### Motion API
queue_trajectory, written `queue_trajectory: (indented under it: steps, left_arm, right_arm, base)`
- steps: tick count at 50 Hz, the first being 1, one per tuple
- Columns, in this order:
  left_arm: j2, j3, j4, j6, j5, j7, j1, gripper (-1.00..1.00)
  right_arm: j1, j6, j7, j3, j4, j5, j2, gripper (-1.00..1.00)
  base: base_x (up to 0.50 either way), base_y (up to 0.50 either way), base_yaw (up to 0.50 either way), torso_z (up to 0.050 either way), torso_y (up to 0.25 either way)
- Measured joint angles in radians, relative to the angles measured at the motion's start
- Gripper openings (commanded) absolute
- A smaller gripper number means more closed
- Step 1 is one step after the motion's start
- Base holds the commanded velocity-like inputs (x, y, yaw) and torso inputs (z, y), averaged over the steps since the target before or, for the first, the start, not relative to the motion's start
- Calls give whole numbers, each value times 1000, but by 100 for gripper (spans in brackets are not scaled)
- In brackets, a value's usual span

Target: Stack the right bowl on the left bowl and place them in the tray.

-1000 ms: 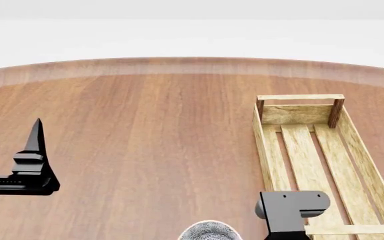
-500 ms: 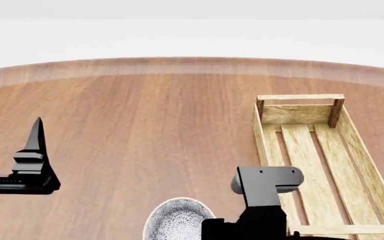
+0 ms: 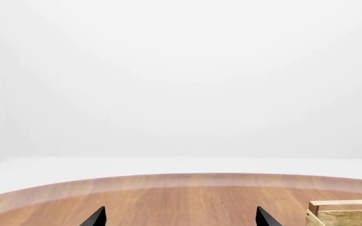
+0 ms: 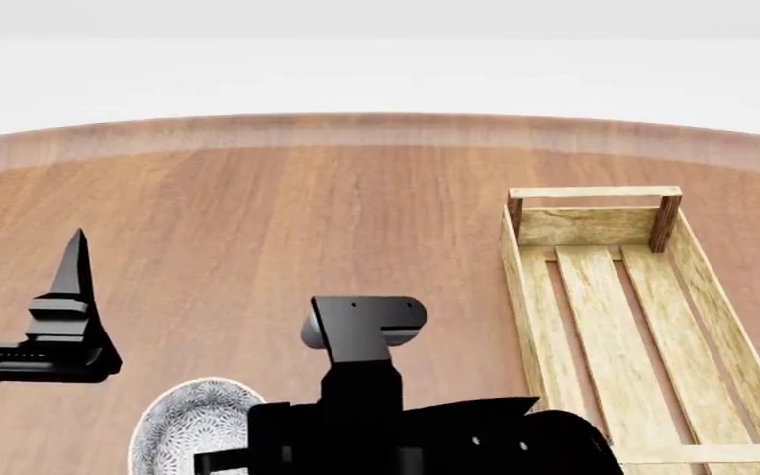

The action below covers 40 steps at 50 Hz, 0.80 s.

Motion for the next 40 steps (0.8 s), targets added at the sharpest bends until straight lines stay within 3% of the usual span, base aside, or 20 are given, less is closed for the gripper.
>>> queue_trajectory:
  steps: [10, 28, 40]
  left_arm:
    - [-3, -1, 12, -10, -10, -8, -5, 100]
    - [-13, -10, 21, -9, -24, -14, 0, 100]
    - [-17, -15, 22, -4, -31, -16, 6, 100]
  right_arm:
    - [63, -44, -83, -117, 126, -35, -102, -100]
    - [222, -326, -191, -682, 243, 279, -167, -100]
    - [277, -436, -228, -899, 227, 402, -175, -100]
  base:
    - [0, 0, 0, 0, 1]
    - [0, 0, 0, 0, 0]
    - [0, 0, 0, 0, 0]
